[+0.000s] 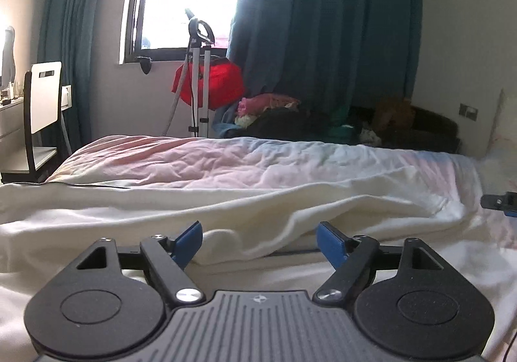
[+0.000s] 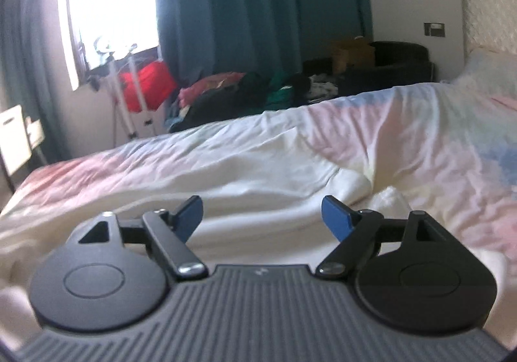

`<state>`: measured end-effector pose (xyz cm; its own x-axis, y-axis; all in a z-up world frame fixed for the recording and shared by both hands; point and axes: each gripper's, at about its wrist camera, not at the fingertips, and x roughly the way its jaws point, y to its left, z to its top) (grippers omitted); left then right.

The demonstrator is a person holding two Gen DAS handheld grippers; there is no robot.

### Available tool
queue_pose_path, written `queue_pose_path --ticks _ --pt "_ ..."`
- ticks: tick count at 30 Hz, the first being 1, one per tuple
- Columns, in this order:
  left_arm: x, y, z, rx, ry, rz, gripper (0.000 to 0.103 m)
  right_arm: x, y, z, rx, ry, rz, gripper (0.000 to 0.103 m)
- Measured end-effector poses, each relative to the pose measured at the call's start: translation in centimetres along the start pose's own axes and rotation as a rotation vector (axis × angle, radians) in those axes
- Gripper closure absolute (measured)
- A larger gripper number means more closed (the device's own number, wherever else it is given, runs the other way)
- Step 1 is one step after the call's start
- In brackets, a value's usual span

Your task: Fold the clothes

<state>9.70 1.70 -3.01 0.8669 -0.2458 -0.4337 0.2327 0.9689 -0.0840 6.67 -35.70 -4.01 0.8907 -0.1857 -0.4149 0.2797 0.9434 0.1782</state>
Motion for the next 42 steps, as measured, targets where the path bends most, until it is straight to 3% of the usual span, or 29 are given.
queue_pose_path --ticks 6,11,14,19,22,24,31,33,37,42 --pt "-1.8 -0.7 -0.7 0.064 -0.015 0.067 0.023 -2.6 1.0 -0.3 -0.008 -0.025 0.026 0.021" --pt "-2.9 2.4 -0.8 -0.049 0.072 0.149 0.023 -3.5 1.8 -0.3 -0.048 -0.045 0.020 0.021" --pt "-4.4 5.7 -1.7 -0.105 0.084 0.224 0.022 -3.7 1.7 -0.4 -0.050 -0.039 0.012 0.021" --pt "-7.4 13.0 -1.7 -0.377 0.151 0.379 0.022 -4.1 1.6 -0.4 -0.042 -0.036 0.015 0.021" --pt "-9.5 17.2 -1.7 -0.548 0.185 0.435 0.022 -4.1 1.4 -0.5 -0.044 -0.033 0.012 0.021" --pt "-10.7 19.6 -1.9 -0.613 0.214 0.529 0.022 -4.1 1.2 -0.6 -0.041 -0.027 0.008 0.021" --pt "-15.2 27.7 -3.7 -0.906 0.258 0.737 0.014 -3.8 1.0 -0.7 -0.056 -0.012 -0.012 0.021" --pt "-15.8 29.4 -4.9 -0.991 0.295 0.747 0.014 -3.8 0.9 -0.6 -0.050 -0.005 -0.011 0.021" --pt "-15.6 30.6 -7.7 -1.156 0.322 0.669 0.014 -3.9 0.3 -0.4 0.003 0.004 0.019 0.021" --pt "-14.4 29.4 -7.5 -1.153 0.306 0.554 0.013 -3.7 -0.3 -0.5 0.034 0.023 0.009 0.021"
